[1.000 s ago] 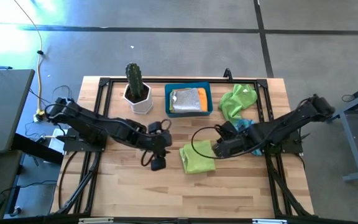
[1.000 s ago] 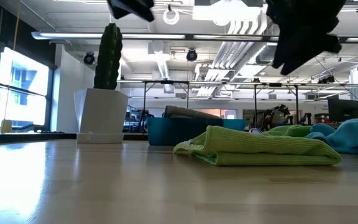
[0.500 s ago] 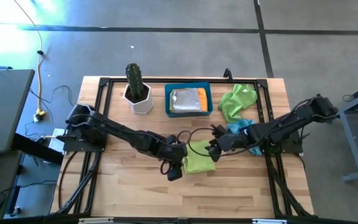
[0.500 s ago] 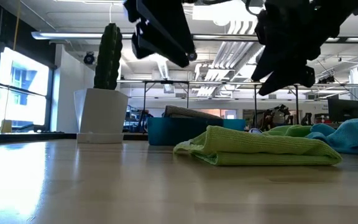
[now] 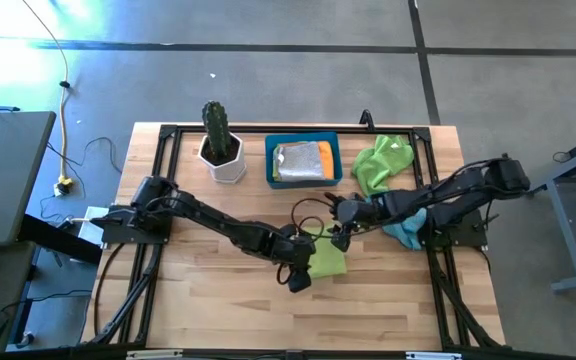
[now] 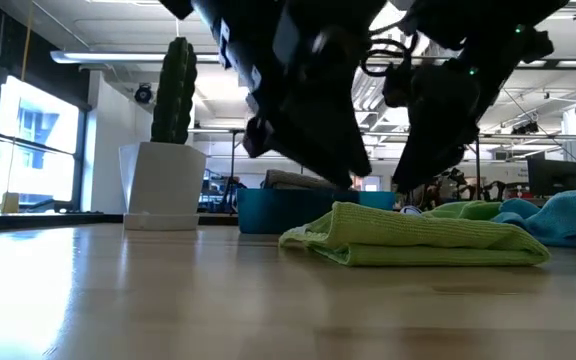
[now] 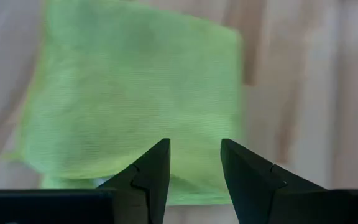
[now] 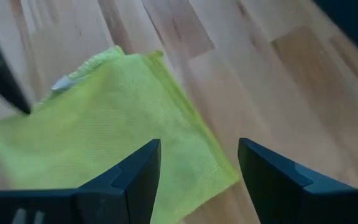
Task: Fold microfiber towels
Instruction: Stack the green microfiber towel on top of the gray microfiber towel
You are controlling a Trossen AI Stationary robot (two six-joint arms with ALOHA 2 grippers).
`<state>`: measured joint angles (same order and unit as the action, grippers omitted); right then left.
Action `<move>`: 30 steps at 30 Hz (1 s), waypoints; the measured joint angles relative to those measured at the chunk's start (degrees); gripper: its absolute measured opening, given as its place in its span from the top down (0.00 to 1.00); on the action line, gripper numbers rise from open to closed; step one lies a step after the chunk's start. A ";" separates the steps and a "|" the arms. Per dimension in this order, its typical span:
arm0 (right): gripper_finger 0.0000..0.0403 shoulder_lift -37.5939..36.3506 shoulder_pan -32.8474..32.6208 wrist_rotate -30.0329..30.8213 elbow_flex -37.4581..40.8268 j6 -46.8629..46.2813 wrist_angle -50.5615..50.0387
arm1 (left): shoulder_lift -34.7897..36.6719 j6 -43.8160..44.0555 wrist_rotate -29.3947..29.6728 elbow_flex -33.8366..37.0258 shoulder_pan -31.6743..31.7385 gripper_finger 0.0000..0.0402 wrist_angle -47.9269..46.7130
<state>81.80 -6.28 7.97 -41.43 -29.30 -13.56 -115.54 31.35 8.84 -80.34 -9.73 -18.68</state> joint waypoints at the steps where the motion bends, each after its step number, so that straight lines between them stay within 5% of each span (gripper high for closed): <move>1: 0.48 0.42 0.52 -0.06 0.00 1.74 0.62 | -0.54 0.01 0.79 0.02 0.04 0.67 -0.03; 8: 0.48 1.92 4.55 -5.39 0.00 12.86 6.67 | -4.34 1.54 1.95 -0.01 0.02 0.67 -0.22; 30: 0.48 16.60 10.10 -24.58 -0.13 20.99 16.04 | -6.67 -2.05 5.51 -0.06 -0.81 0.67 -0.93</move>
<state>98.40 3.83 -16.61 -41.56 -8.31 2.48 -122.21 29.30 14.36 -80.40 -10.54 -19.61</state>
